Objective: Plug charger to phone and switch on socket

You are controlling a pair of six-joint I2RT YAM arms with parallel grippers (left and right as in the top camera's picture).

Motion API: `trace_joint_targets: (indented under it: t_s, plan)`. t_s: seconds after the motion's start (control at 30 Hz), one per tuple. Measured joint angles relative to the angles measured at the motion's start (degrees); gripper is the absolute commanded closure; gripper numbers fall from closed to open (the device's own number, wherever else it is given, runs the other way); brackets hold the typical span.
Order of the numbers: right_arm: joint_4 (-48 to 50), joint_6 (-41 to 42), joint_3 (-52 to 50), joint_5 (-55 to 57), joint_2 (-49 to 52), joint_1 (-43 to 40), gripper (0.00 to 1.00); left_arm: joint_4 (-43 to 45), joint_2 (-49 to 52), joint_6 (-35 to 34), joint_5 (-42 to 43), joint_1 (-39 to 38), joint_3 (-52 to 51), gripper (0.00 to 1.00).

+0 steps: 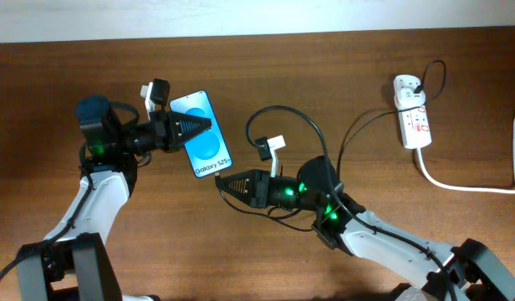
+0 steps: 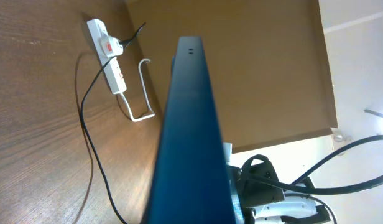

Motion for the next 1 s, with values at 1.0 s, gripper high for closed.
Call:
trace_joint_targets:
  t_s: [1.0]
  plan:
    - [-1.11, -0.39, 0.11, 3.21, 0.0, 1.6, 0.96, -0.02, 0.0, 0.52, 0.07, 0.0, 0.0, 1.0]
